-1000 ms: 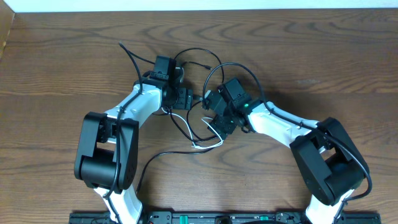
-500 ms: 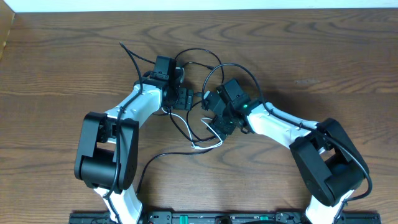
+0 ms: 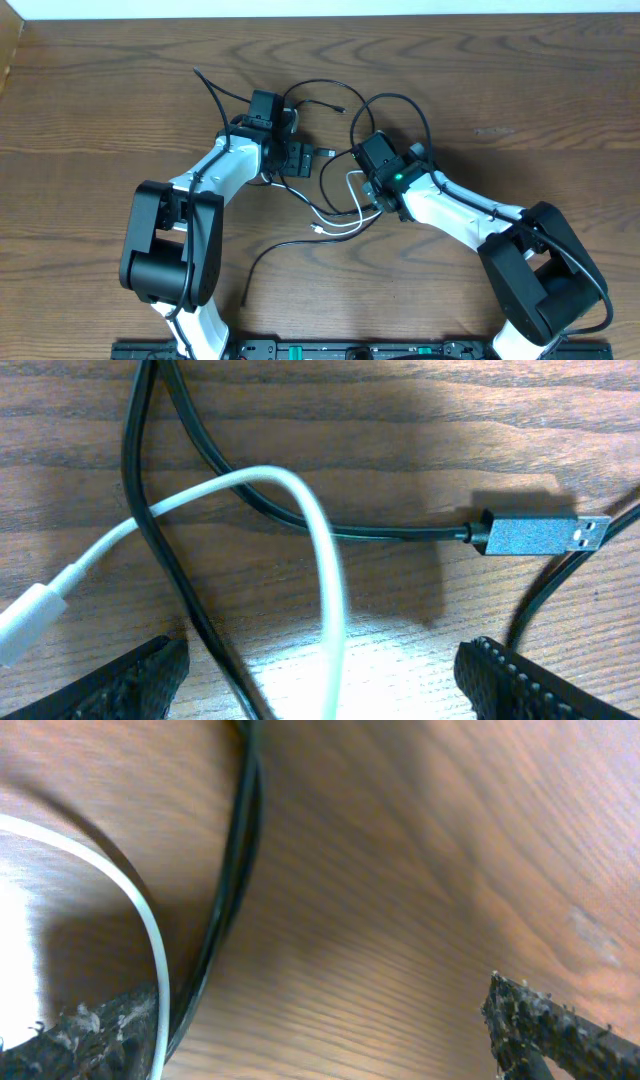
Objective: Untangle cables
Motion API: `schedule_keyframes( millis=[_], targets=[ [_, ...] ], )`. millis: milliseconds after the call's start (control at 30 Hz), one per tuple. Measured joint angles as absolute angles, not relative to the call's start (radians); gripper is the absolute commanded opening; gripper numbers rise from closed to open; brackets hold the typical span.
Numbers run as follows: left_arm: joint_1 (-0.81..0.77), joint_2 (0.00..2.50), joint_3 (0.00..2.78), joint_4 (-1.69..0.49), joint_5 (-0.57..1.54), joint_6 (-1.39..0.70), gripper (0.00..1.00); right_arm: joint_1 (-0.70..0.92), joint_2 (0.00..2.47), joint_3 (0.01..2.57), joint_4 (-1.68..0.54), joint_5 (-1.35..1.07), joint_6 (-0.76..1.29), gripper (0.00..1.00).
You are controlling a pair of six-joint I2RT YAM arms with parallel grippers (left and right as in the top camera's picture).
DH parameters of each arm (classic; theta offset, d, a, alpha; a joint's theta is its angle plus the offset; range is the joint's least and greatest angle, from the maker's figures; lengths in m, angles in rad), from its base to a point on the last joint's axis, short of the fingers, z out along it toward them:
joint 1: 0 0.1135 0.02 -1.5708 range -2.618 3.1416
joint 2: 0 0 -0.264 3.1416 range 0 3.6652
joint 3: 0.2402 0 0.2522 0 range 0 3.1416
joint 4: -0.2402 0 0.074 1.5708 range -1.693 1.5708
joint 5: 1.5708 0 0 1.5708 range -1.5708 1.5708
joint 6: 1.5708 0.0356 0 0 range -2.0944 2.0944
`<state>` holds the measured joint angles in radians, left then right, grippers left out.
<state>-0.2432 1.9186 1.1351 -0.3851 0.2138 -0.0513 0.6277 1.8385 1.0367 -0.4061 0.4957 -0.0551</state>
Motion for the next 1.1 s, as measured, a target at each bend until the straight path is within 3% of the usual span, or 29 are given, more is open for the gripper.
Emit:
schedule_keyframes(
  millis=[200,233,700,1100],
  targets=[
    [-0.243,1.919,1.134,-0.385,0.215,-0.051,0.93,0.625,1.839,1.036,-0.384,0.527,0.008,0.99],
    [-0.243,1.919,1.134,-0.385,0.215,-0.052,0.98,0.625,1.839,1.036,-0.378,0.512,0.013,0.99],
    [-0.246,1.917,1.134,-0.384,0.223,-0.051,0.98,0.476,1.838,1.035,-0.353,0.084,0.034,0.99],
    [-0.246,1.917,1.134,-0.384,0.222,-0.051,0.98,0.443,1.74,1.032,-0.368,-0.009,0.034,0.99]
  ],
)
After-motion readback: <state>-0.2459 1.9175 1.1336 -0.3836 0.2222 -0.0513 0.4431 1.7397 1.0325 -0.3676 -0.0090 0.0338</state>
